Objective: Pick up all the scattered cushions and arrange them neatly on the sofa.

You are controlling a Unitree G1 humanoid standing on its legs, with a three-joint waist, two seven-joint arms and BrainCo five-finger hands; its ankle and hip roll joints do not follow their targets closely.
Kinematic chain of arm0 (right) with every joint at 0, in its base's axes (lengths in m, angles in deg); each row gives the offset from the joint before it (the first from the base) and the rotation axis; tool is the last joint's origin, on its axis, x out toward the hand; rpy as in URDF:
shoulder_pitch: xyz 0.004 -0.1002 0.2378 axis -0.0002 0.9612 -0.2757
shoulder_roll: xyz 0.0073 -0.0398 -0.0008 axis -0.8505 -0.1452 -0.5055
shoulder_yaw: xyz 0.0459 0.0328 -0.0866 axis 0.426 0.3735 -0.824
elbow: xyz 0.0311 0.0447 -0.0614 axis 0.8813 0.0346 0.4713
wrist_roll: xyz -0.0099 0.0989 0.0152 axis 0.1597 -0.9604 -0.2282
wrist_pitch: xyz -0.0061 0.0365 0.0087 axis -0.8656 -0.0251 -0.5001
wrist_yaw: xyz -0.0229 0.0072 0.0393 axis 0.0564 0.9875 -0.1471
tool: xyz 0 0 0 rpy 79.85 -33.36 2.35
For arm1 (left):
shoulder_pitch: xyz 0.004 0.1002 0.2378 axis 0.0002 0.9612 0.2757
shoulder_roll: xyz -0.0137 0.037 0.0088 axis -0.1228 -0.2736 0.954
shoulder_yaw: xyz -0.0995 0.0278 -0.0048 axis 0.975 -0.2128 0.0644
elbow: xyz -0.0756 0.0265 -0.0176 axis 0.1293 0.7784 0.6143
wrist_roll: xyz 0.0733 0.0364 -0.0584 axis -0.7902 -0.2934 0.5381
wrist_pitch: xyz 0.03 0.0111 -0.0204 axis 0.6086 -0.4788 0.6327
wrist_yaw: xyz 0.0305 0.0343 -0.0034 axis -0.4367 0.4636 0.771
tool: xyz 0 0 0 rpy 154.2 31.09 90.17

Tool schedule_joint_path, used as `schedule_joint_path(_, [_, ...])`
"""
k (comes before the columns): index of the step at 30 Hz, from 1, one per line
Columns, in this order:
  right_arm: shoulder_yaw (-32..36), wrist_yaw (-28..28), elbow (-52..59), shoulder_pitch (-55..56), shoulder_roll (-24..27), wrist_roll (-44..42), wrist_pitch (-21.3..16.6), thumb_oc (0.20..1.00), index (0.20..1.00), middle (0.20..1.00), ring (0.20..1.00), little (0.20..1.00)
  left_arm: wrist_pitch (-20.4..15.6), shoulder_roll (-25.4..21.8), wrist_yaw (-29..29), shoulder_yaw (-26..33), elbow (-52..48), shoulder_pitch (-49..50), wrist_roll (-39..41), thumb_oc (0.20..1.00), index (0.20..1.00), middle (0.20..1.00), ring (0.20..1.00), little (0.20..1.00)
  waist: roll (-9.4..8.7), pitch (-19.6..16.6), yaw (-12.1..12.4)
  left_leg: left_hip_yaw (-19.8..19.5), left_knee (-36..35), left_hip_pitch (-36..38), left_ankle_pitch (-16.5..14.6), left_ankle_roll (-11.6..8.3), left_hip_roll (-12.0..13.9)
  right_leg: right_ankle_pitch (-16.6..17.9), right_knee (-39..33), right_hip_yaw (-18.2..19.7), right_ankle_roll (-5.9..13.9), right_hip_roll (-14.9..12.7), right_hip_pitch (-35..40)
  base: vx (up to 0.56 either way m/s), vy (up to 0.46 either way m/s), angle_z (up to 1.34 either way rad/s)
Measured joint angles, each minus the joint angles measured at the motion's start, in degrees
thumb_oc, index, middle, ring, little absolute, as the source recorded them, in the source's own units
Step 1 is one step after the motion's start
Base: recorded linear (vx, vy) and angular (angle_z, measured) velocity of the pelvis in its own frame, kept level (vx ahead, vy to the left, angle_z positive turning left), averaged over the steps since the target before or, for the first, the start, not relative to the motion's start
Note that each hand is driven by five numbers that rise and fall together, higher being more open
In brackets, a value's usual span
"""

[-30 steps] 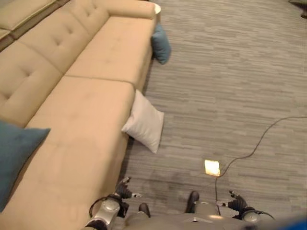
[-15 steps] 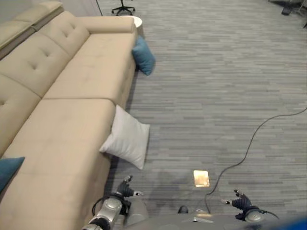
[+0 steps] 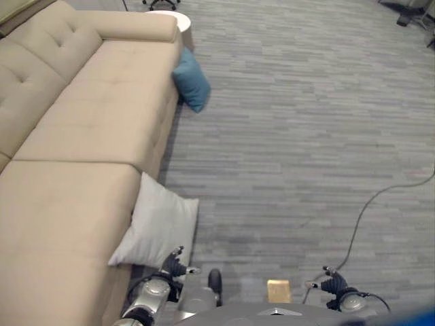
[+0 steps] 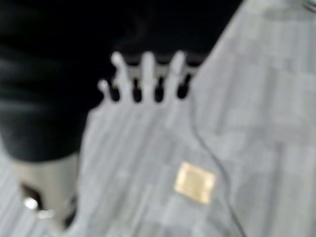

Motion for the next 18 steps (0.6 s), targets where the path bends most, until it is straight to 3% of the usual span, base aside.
schedule_joint_path(1, [0.0, -0.1, 0.4, -0.3, 0.1, 0.0, -0.3, 1.0, 1.0, 1.0, 1.0, 1.0, 0.0, 0.2, -0.7, -0.2, -0.1, -0.1, 0.3, 1.0, 1.0, 1.0, 1.0, 1.0, 0.8, 0.3, 0.1, -0.4, 0.0, 2.0, -1.2, 1.12, 0.1, -0.3, 1.3, 0.3, -0.6, -1.8, -4.3, 0.29, -0.169, 0.38])
schedule_joint_path(3, [0.0, -0.1, 0.5, -1.8, 0.3, 0.0, -0.3, 1.0, 1.0, 1.0, 1.0, 1.0, 0.0, 0.7, -1.3, -0.1, 0.0, -0.3, 0.3, 1.0, 1.0, 1.0, 1.0, 1.0, 2.23, 1.0, 0.5, -1.1, 0.0, 4.0, -3.0, -0.13, 1.2, -0.6, -2.7, -0.3, -1.27, -2.6, -7.2, 0.18, -0.143, 0.15])
schedule_joint_path(5, [-0.2, -0.1, 1.6, -2.3, 0.3, 0.0, -0.5, 1.0, 1.0, 1.0, 1.0, 1.0, 0.0, 0.7, -1.8, -0.1, 0.2, 0.2, 0.3, 1.0, 1.0, 1.0, 1.0, 1.0, 2.85, 1.6, -0.3, -3.5, -0.1, 5.1, -3.8, -0.94, 1.8, 1.8, -14.9, 1.5, -2.0, -3.4, -11.6, 0.39, -0.342, 0.74])
schedule_joint_path(6, [-0.8, -0.1, 1.4, -2.5, 0.5, 0.0, -0.3, 1.0, 1.0, 1.0, 1.0, 1.0, 0.0, 1.6, -2.0, 0.0, 1.0, -0.1, 0.3, 1.0, 1.0, 1.0, 1.0, 1.0, 3.67, 1.7, -1.8, -7.0, 0.0, 5.3, -5.6, -2.77, 3.6, 5.6, -26.1, 11.4, -2.34, 1.3, -12.8, 0.41, -0.366, 1.17])
schedule_joint_path(7, [-1.2, -0.2, 1.4, -2.5, 0.5, 0.0, -0.2, 1.0, 1.0, 1.0, 1.0, 1.0, 0.0, 1.7, -2.1, 0.0, 2.0, -0.5, 0.3, 1.0, 1.0, 1.0, 1.0, 1.0, 3.75, 1.8, -2.8, -9.2, 0.1, 5.4, -6.3, -3.39, 4.3, 8.4, -32.1, 18.1, -2.31, 3.9, -12.5, 0.28, -0.339, 1.44])
schedule_joint_path(8, [-1.2, -0.1, 1.7, -1.8, 0.1, 0.0, -0.2, 1.0, 1.0, 1.0, 1.0, 1.0, 0.0, 0.5, -2.1, -0.2, 2.6, -0.8, 0.3, 1.0, 1.0, 1.0, 1.0, 1.0, 2.41, 1.8, -4.0, -12.2, 1.7, 5.0, -6.7, -5.85, 4.7, 13.2, -38.8, 22.5, -2.19, 4.8, -10.9, 0.14, -0.256, 1.38])
schedule_joint_path(9, [-1.1, -0.2, 1.3, -1.2, 0.1, 0.0, -0.1, 1.0, 1.0, 1.0, 1.0, 1.0, -0.1, 0.7, -2.1, -0.2, 2.6, -0.9, 0.3, 1.0, 1.0, 1.0, 1.0, 1.0, 1.72, 1.8, -4.2, -13.3, 1.8, 6.2, -6.9, -6.11, 4.9, 18.2, -38.6, 20.7, -4.05, 4.3, -9.7, 0.14, -0.436, 1.7])
schedule_joint_path(10, [-0.9, -0.2, -0.2, -1.2, 0.7, 0.0, 0.3, 1.0, 1.0, 1.0, 1.0, 1.0, -1.0, 2.4, -2.1, -0.4, 2.6, -0.1, 0.2, 1.0, 1.0, 1.0, 1.0, 1.0, 2.29, 1.5, -3.2, -12.9, 6.0, 5.3, -5.2, -7.22, 6.6, 17.6, -39.7, 15.6, -7.25, 4.9, -5.3, 0.05, -0.275, 1.22])
schedule_joint_path(12, [0.5, -0.2, 0.3, -1.3, 0.7, -0.1, 0.3, 1.0, 1.0, 1.0, 1.0, 1.0, -1.3, 3.5, -2.1, -0.8, 2.4, 0.6, 0.3, 1.0, 1.0, 1.0, 1.0, 1.0, 1.98, 0.9, -2.3, -13.9, 9.6, 1.9, -2.4, -7.53, 8.1, 16.3, -39.8, 12.2, -8.21, 5.8, -3.9, 0.02, -0.256, 1.28])
schedule_joint_path(13, [0.9, -0.2, 1.0, -1.1, 0.9, -0.1, -0.1, 1.0, 1.0, 1.0, 1.0, 1.0, -1.3, 3.9, -1.9, -1.3, 2.3, 0.8, 0.7, 1.0, 1.0, 1.0, 1.0, 1.0, 1.11, 0.3, -1.8, -13.9, 13.3, -1.5, -0.3, -9.56, 8.2, 15.2, -40.8, 8.6, -10.03, 5.6, -3.4, 0.02, -0.276, 1.43])
schedule_joint_path(14, [0.8, -0.2, 1.8, -1.1, 1.4, -0.2, -0.3, 1.0, 1.0, 1.0, 1.0, 1.0, -1.4, 4.0, -2.0, -0.8, 2.1, 0.2, 1.5, 1.0, 1.0, 1.0, 1.0, 1.0, 1.0, 0.4, -1.5, -13.5, 14.1, -2.6, 1.1, -10.28, 8.9, 15.0, -41.8, 6.4, -11.04, 5.8, -2.6, 0.0, -0.174, 1.33])
schedule_joint_path(15, [0.7, -0.2, 2.0, -1.2, 2.0, -0.2, -0.4, 1.0, 1.0, 1.0, 1.0, 1.0, -1.3, 4.0, -2.0, -0.7, 2.2, -0.1, 1.6, 1.0, 1.0, 1.0, 1.0, 1.0, 0.93, 0.4, -1.5, -11.9, 14.5, -3.4, 2.0, -10.58, 9.6, 14.8, -42.5, 4.3, -12.01, 6.0, -1.6, -0.02, -0.13, 1.23])
schedule_joint_path(17, [0.5, -0.1, 2.6, -1.5, 2.9, -0.2, -1.0, 1.0, 1.0, 1.0, 1.0, 1.0, -1.0, 4.0, -2.0, -0.7, 2.1, 0.0, 1.7, 1.0, 1.0, 1.0, 1.0, 1.0, 0.53, 0.6, -2.1, -5.1, 16.0, -4.3, 1.1, -10.81, 11.1, 13.9, -43.8, -0.2, -13.01, 6.3, 0.4, 0.0, -0.128, 1.08])
schedule_joint_path(18, [-0.1, 0.0, 2.8, -1.0, 3.3, -0.3, -1.3, 1.0, 1.0, 1.0, 1.0, 1.0, -0.9, 3.8, -2.0, -0.7, 2.1, -0.1, 1.5, 1.0, 1.0, 1.0, 1.0, 1.0, 0.47, 0.6, -3.5, 2.4, 16.7, -4.7, 0.7, -10.18, 12.5, 13.8, -45.0, -3.9, -13.27, 6.4, 1.9, 0.04, -0.058, 1.11])
